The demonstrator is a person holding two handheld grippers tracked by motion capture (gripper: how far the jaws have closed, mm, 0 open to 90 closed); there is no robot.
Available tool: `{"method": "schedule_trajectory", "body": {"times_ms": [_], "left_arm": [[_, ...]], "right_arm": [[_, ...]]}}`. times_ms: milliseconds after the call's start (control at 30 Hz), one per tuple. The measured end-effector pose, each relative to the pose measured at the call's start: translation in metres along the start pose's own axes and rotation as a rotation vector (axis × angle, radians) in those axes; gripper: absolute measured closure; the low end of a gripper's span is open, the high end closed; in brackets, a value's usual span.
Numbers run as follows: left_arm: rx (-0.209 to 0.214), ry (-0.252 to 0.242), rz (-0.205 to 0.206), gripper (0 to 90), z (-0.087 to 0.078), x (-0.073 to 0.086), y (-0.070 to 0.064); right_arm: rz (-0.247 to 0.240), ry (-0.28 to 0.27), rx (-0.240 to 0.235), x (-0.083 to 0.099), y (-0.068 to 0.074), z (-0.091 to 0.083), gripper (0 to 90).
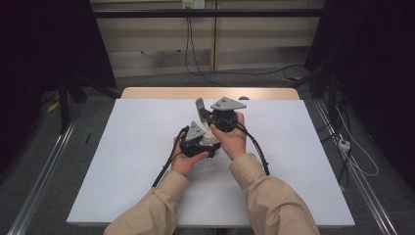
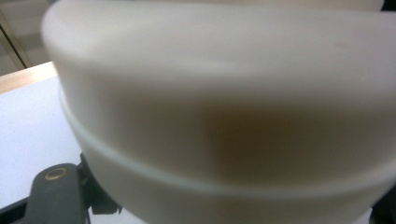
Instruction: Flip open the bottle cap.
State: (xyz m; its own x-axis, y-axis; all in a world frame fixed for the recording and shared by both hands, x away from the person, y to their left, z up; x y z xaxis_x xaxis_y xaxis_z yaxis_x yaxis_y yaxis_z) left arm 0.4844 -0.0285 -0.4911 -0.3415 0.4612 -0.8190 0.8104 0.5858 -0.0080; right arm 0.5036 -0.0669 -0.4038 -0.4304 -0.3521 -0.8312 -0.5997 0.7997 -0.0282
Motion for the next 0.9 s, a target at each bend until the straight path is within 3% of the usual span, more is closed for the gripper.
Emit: {"method": "schedule_trajectory", "body": {"times_ms": [67, 333, 900], "left_arm": [[0.005, -0.004, -0.017, 18.7, 0.0003, 0.0000, -0.0009], [0.002, -0.001, 0.000, 18.7, 0.0001, -0.0001, -0.0001], [0.013, -0.004, -0.014, 18.7, 0.0007, -0.0001, -0.0015]], "right_arm": [[-0.001, 0.002, -0.001, -0.0003, 0.0002, 0.0007, 90.0], [0.006, 0.000, -0.005, -0.0001, 0.0000, 0.0029, 90.0], [0.010, 0.008, -0.005, 0.0011, 0.0000, 0.0085, 90.0]]}}
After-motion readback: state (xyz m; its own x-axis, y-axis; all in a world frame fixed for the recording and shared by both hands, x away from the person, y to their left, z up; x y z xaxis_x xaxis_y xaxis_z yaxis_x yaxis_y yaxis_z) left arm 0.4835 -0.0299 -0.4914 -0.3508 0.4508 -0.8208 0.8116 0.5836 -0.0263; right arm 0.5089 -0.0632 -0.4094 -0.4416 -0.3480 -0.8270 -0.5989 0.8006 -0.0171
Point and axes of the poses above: each handheld gripper's, and its own axes: z roughly forward along the jaws, x roughly out of its underside, y roughly to its left, the point moved 8 cm from there along z, roughly forward along the jaws, and after that the axes turned 13 degrees about y, right-handed, at the moved point
